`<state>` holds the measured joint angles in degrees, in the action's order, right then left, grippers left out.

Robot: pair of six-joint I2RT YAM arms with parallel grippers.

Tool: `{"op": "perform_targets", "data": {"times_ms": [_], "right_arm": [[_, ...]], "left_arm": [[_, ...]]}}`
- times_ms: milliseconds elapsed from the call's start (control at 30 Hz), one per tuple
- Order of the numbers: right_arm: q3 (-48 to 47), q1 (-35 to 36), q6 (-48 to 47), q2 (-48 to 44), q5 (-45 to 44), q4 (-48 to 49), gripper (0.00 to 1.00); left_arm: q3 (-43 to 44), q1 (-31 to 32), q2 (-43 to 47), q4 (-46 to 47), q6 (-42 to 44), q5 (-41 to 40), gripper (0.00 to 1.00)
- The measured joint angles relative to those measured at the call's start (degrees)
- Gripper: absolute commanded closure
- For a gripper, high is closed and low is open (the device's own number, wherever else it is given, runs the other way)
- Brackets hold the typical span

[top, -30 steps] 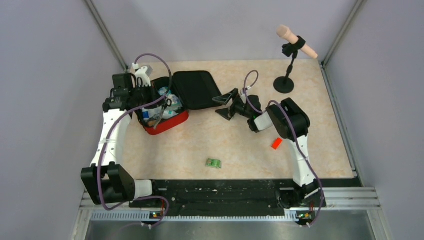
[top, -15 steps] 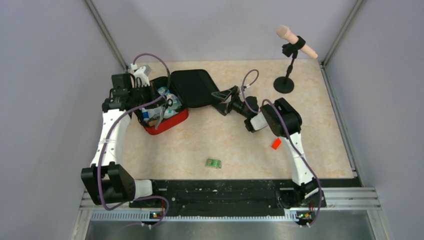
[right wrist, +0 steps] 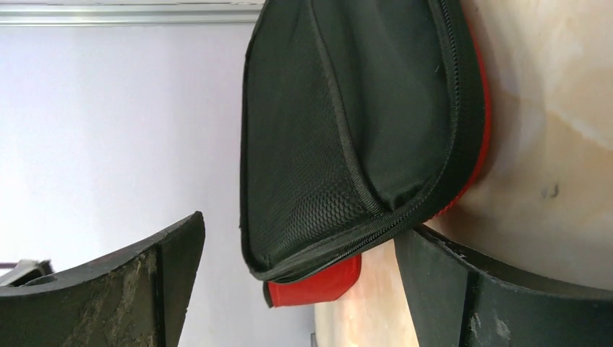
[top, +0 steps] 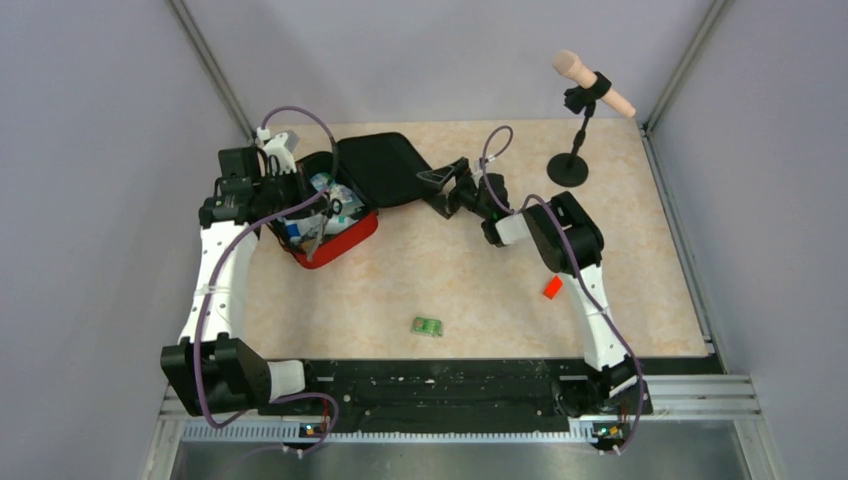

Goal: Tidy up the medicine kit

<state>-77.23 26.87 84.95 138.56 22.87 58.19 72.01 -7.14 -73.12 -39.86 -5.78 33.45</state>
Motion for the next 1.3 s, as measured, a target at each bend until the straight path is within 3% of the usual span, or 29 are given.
{"op": "perform_targets", "data": {"times_ms": [200,533,767,933,1000,1033,1100,1133,1200,1300], "right_arm": [[-5.44,-0.07,-7.56,0.39,-0.79,-7.32,0.01],[-6.97,-3.06,-18.95,0.42,2.95,-7.76,0.01],[-16.68,-3.37,-18.21,1.77,6.62,-4.83,0.01],[-18.34,-3.08,-14.95,1.77,7.1,0.04,0.04],[-18.53,-3.04,-14.53,1.92,7.21,0.46,0.15],[-18.62,-3.04,-14.71,2.01,7.28,0.44,0.28],[-19.23,-3.04,-15.37,2.58,7.43,0.0,0.76],[-19.28,-3.04,-16.0,2.78,7.43,0.09,0.91],[-19.3,-3.04,-16.55,3.43,7.54,0.22,0.98],[-19.3,-3.06,-16.35,4.28,7.3,0.09,1.0]], "left_arm": [[0.2,-0.04,0.0,-1.84,1.36,-1.79,1.0],[-1.11,-0.15,-0.13,-1.75,2.16,-2.64,1.0],[-3.76,-0.22,-0.13,-1.25,2.49,-1.99,1.0],[-5.57,-0.22,-0.11,-0.7,2.54,-1.36,1.0],[-6.01,-0.22,-0.11,-0.5,2.51,-1.31,1.0],[-6.1,-0.22,-0.13,-0.39,2.51,-1.31,1.0],[-6.14,-0.22,-0.13,-0.09,2.49,-1.14,1.0],[-6.14,-0.22,-0.11,0.07,2.49,-1.05,1.0],[-6.16,-0.22,-0.11,0.57,2.47,-0.79,1.0],[-6.78,-0.22,0.26,1.2,2.49,-0.68,1.0]]}}
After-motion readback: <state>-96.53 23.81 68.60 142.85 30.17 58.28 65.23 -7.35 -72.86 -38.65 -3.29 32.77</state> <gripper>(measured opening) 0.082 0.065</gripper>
